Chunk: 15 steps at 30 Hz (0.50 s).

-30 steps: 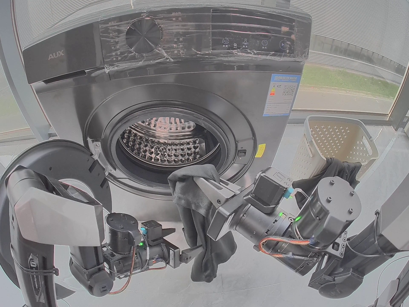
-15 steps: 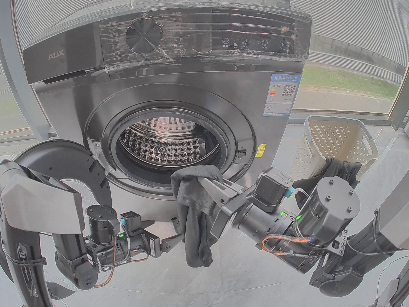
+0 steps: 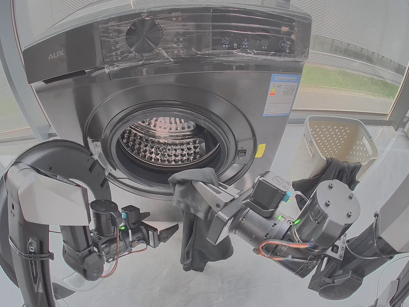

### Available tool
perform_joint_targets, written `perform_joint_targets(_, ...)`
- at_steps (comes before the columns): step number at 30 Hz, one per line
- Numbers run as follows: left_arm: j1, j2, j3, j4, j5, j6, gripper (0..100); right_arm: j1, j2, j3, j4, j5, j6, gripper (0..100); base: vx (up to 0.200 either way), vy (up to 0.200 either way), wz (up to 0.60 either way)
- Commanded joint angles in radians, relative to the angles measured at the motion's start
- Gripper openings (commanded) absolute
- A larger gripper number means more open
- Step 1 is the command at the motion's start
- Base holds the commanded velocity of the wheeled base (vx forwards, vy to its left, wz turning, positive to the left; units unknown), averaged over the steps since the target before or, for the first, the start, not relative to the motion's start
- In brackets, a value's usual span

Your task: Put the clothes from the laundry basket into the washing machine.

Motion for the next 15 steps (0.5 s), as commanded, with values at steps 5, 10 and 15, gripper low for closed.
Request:
perform_joint_targets(5,-0.026,0.124,-0.121,-0.008,0.000,0.001,100,0.018,0.004,-0.008,-0.001,0.002,0.000,0,0.000,0.000,0.00)
perform_joint_targets(10,-0.054,0.124,-0.118,-0.008,-0.001,0.002,100,0.018,0.004,-0.010,0.000,0.002,0.000,0,0.000,0.000,0.00)
perform_joint_targets(15,-0.074,0.114,-0.084,-0.009,-0.003,0.004,100,0.015,0.004,-0.008,0.000,0.002,0.000,0,0.000,0.000,0.00)
